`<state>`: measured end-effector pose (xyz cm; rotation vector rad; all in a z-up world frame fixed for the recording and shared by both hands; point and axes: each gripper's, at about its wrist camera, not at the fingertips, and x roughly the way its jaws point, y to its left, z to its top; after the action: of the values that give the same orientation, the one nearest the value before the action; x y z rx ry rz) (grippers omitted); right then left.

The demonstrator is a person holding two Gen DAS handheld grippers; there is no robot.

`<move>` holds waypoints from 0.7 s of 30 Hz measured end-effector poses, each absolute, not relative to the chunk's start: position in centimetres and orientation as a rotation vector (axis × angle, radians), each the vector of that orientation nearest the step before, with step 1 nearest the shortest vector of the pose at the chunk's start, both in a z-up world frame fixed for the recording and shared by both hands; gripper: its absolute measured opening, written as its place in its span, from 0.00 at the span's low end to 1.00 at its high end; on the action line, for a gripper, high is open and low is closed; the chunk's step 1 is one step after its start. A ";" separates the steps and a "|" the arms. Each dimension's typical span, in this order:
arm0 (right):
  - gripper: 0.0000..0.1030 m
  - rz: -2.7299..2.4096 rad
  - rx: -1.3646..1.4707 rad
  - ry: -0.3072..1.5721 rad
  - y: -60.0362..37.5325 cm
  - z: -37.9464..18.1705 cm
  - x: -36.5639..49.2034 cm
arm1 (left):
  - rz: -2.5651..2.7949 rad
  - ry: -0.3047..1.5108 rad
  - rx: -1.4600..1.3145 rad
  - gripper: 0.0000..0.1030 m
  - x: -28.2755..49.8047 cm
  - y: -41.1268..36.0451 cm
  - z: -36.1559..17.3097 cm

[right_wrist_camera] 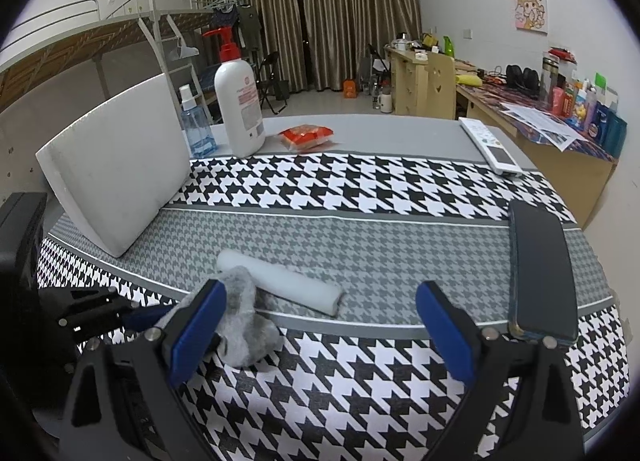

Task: Organize soft objects
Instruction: 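Reach the left tool to the grey sock and close on it, then grasp the white foam roll end with the right tool while the left tool lifts the grey sock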

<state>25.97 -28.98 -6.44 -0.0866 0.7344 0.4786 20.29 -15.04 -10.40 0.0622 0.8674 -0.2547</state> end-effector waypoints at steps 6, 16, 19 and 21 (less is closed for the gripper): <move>0.95 0.487 -0.100 0.758 -28.4 -6.6 26.3 | -0.234 0.831 0.060 0.21 19.7 -14.1 -9.4; 0.86 0.515 -0.172 0.806 -26.8 -7.5 27.1 | -0.168 0.783 0.058 0.20 18.9 -12.2 -8.2; 0.85 0.528 -0.184 0.820 -26.3 -7.8 27.4 | -0.157 0.777 0.050 0.20 18.8 -11.6 -8.0; 0.83 0.538 -0.194 0.828 -26.0 -8.1 27.6 | -0.151 0.771 0.045 0.21 18.7 -11.2 -7.9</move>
<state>27.61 -25.97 -8.06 -0.1943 0.8282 0.5376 18.70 -11.22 -7.87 0.0452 0.7715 -0.1512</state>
